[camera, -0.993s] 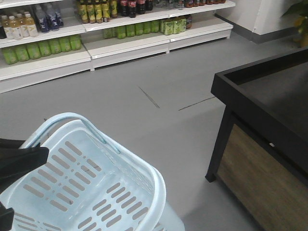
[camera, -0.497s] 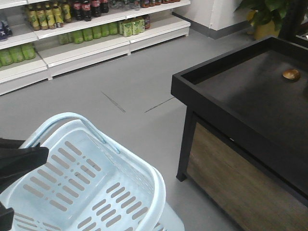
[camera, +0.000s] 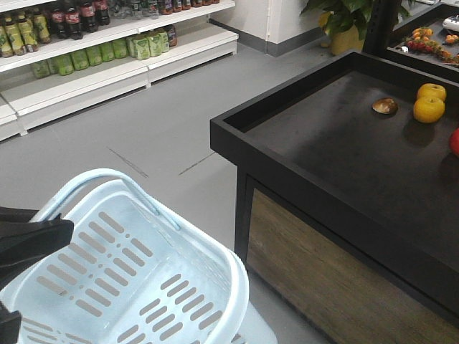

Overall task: Pick three apples into basket with both arms
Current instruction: 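Turn and drive the base up to the black table of apples and oranges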

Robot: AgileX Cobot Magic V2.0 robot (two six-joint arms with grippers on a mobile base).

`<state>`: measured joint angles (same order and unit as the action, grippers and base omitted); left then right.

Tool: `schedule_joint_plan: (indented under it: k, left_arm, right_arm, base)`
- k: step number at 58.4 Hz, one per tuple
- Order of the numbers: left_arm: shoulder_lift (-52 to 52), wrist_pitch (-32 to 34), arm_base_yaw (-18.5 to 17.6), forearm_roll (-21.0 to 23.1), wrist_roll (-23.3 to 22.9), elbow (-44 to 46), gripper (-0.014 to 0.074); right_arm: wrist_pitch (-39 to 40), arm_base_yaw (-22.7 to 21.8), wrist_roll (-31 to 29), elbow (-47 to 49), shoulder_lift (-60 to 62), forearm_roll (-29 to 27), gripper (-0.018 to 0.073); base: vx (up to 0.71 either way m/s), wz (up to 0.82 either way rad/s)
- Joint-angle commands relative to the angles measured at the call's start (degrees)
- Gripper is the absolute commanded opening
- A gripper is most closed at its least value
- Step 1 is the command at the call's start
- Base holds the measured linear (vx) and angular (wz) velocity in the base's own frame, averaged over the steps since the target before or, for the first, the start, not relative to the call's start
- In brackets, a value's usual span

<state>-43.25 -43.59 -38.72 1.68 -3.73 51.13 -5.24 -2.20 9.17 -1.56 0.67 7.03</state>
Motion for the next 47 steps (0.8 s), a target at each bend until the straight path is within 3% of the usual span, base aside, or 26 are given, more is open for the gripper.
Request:
schedule_joint_plan:
  k: [1,47]
  left_arm:
    - [0.2,5.2,-0.3,0.5,-0.8,1.7,-0.0006]
    - [0.2,5.2,-0.3,0.5,-0.8,1.7,-0.0006]
  right_arm:
    - [4.3,-0.2,-0.4,-0.7,0.7,0.4,-0.0005]
    - [4.3,-0.2,-0.4,-0.7,0.7,0.4,-0.0005]
  base:
    - [0.11,-0.10]
    - [0.14,-0.08]
